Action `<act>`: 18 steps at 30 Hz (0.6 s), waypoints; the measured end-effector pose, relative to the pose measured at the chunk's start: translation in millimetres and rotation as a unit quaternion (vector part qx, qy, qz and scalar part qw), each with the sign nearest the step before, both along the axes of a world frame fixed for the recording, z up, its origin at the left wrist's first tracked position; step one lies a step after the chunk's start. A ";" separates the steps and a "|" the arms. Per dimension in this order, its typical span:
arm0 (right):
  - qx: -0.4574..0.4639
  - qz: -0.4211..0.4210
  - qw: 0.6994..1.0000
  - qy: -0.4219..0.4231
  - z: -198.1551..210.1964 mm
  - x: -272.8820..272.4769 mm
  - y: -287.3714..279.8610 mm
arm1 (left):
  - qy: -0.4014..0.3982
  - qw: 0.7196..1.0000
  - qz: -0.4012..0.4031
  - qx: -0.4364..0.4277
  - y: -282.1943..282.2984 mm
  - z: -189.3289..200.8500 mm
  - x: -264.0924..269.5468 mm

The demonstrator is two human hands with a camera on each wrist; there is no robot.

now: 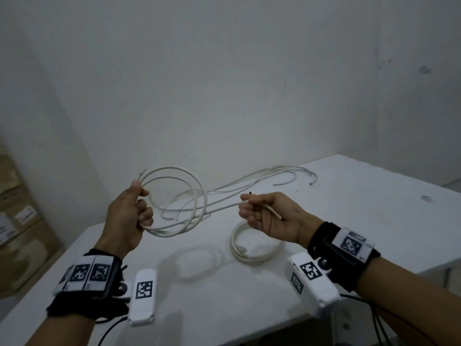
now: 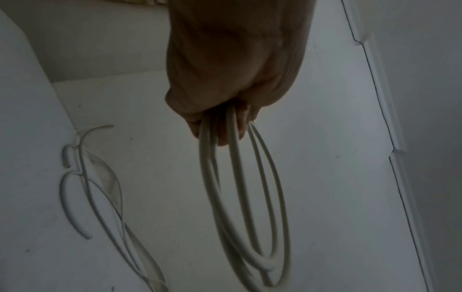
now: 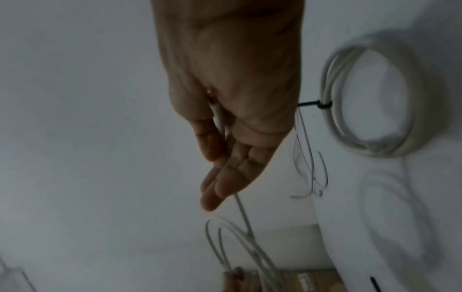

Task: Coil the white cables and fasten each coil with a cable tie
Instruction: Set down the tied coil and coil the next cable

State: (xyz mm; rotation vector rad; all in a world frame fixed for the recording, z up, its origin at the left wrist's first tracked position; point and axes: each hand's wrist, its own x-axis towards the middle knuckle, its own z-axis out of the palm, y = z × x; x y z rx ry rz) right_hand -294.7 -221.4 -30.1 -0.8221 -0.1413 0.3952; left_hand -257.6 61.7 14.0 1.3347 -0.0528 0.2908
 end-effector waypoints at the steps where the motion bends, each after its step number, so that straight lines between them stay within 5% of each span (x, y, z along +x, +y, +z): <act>1: 0.058 -0.003 0.998 0.029 -0.5 0.7 -0.2 | 0.000 1.000 -0.006 -0.008 -0.3 -3.2 0.4; 5: 0.269 0.007 0.962 0.052 -7.7 5.3 -4.5 | -0.001 0.998 -0.037 -0.048 -5.2 -11.4 1.0; 7: 0.298 0.020 0.954 0.029 -11.3 7.1 -5.2 | 0.004 0.998 -0.048 -0.051 -7.9 -14.2 0.0; 13: 0.193 0.000 0.981 0.001 -19.5 3.7 15.4 | 0.023 0.997 -0.075 -0.008 -20.0 -17.7 -2.9; 18: 0.045 -0.148 0.988 0.012 -30.0 7.5 28.4 | 0.041 0.991 -0.130 -0.013 -21.0 -13.9 -7.3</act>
